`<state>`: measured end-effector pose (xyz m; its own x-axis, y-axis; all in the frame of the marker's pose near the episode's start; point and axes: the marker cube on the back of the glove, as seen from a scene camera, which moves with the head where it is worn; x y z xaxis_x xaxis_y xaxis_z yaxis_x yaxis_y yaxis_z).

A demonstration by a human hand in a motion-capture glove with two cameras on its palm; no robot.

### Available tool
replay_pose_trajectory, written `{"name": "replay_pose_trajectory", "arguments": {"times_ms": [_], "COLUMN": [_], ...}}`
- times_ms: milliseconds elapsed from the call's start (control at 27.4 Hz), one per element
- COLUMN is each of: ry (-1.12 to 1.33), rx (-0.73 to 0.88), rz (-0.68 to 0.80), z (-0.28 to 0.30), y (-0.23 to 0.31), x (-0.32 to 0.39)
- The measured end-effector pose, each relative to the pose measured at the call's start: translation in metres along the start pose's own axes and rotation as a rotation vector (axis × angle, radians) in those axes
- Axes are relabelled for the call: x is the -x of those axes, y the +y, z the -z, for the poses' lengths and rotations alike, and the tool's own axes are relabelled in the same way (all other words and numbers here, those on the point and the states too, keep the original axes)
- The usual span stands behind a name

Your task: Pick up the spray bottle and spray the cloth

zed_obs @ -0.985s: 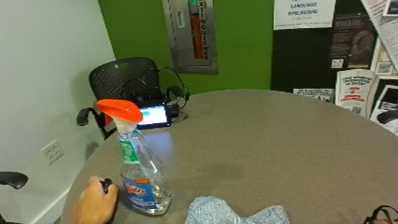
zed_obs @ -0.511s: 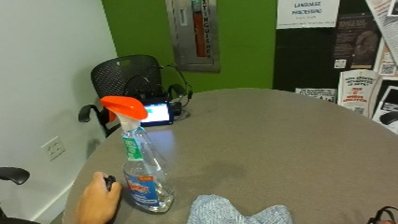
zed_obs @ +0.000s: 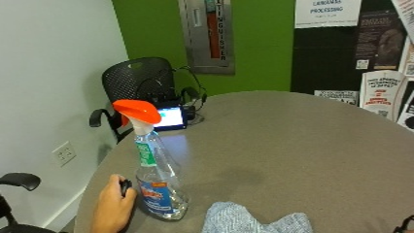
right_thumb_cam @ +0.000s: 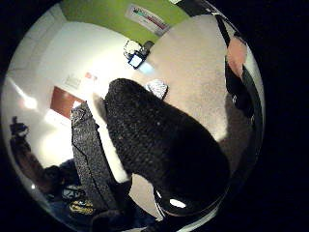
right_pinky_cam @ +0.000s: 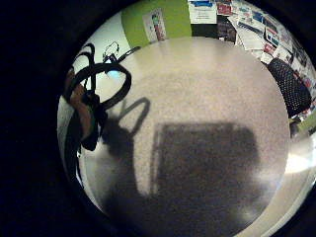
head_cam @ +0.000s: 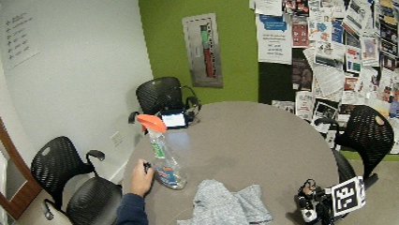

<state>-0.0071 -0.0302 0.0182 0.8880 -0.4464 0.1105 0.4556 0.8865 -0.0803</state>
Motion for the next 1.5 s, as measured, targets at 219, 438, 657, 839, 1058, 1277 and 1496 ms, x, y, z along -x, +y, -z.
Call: {"name": "replay_pose_trajectory", "arguments": {"times_ms": [219,438,657,839,1058,1277,1496], "ry": [-0.006,-0.031,-0.031,-0.024,0.021,0.002,-0.007], "rx": [0.006,-0.002,-0.027,-0.031,-0.034,-0.026,-0.016], "rz": [-0.013,-0.015,-0.05,-0.055,-0.034,-0.019,0.017], "z": [-0.001,0.0,0.013,0.015,0.018,0.015,0.01], "y": [0.002,0.001,0.003,0.005,0.003,-0.002,-0.009], "x": [-0.003,-0.002,-0.007,-0.013,-0.014,-0.009,0.001]}}
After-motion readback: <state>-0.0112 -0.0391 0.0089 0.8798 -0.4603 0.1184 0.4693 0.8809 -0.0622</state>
